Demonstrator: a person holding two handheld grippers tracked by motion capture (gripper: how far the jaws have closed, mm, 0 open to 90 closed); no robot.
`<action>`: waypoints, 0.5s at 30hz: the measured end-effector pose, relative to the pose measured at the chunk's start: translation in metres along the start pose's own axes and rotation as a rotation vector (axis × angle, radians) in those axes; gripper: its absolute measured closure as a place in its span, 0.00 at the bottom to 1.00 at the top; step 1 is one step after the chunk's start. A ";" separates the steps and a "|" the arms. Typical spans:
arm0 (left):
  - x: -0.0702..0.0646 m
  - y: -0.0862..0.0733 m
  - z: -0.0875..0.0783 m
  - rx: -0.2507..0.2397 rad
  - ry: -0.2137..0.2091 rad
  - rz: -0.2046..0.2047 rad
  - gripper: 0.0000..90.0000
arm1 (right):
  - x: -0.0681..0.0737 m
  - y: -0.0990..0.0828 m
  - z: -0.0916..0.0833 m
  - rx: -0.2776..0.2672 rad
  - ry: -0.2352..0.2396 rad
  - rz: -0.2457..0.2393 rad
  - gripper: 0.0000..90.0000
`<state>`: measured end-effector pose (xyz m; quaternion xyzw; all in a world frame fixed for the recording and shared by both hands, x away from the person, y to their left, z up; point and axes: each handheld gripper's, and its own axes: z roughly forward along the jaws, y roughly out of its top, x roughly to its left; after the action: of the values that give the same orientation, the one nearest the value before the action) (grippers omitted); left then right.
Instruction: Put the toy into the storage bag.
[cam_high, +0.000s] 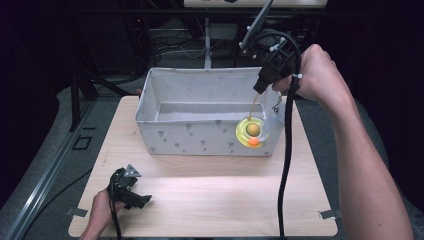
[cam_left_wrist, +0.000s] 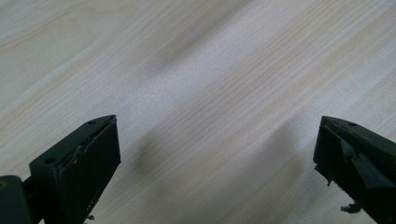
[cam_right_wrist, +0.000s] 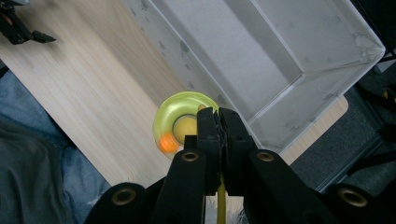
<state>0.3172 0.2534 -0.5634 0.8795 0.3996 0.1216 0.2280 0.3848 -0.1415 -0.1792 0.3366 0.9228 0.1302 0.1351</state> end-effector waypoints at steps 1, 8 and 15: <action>0.000 0.000 0.000 0.000 0.000 0.000 0.01 | -0.001 0.001 0.000 -0.005 0.003 0.007 0.98; 0.000 0.000 0.000 0.000 -0.002 0.001 0.01 | -0.011 0.009 -0.005 -0.011 -0.021 0.028 0.98; 0.000 0.000 0.000 -0.002 -0.002 -0.001 0.01 | -0.019 0.017 -0.009 -0.025 -0.040 0.047 0.98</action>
<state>0.3172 0.2533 -0.5639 0.8791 0.3999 0.1212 0.2292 0.4060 -0.1424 -0.1625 0.3589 0.9100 0.1383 0.1546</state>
